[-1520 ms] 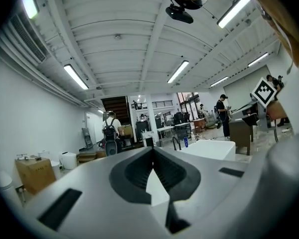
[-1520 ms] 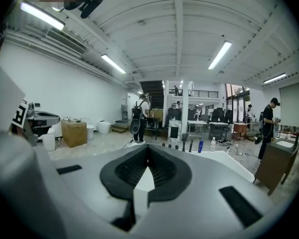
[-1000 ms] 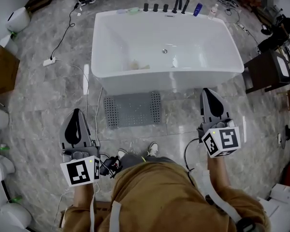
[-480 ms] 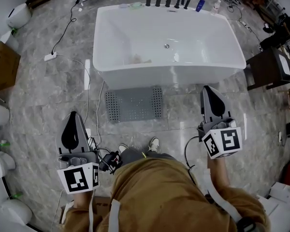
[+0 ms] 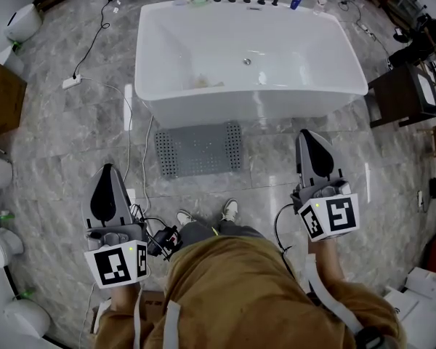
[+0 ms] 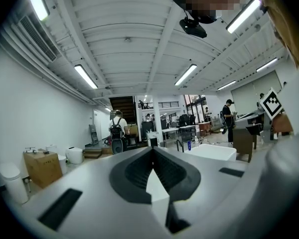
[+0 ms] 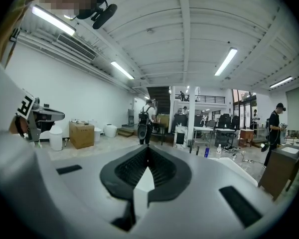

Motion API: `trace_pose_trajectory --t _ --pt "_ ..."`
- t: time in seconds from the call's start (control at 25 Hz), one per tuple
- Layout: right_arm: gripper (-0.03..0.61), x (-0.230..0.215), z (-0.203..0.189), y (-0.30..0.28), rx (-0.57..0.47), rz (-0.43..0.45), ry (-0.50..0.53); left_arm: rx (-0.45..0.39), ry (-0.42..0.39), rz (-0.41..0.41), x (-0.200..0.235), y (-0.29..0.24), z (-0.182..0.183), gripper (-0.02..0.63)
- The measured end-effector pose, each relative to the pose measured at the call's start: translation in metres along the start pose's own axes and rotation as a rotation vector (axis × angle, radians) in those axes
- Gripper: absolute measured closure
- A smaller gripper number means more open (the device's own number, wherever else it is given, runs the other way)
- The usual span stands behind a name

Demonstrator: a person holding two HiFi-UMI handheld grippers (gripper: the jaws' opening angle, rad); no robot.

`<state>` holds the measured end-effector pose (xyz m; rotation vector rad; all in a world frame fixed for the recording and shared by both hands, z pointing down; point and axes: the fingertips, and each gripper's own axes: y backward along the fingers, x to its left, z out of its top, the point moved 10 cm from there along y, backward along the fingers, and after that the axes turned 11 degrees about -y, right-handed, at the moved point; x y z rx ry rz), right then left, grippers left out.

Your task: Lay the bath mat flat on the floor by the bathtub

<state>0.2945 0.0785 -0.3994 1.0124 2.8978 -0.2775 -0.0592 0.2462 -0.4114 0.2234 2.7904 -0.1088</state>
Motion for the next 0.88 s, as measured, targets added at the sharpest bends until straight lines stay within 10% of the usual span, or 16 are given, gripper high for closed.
trace_pose_trajectory --t 0.88 --pt "0.574 0.0034 -0.0002 0.0045 -0.012 0.013 0.013 0.007 0.009 0.004 -0.0064 0.0063 -0.0052 0.609"
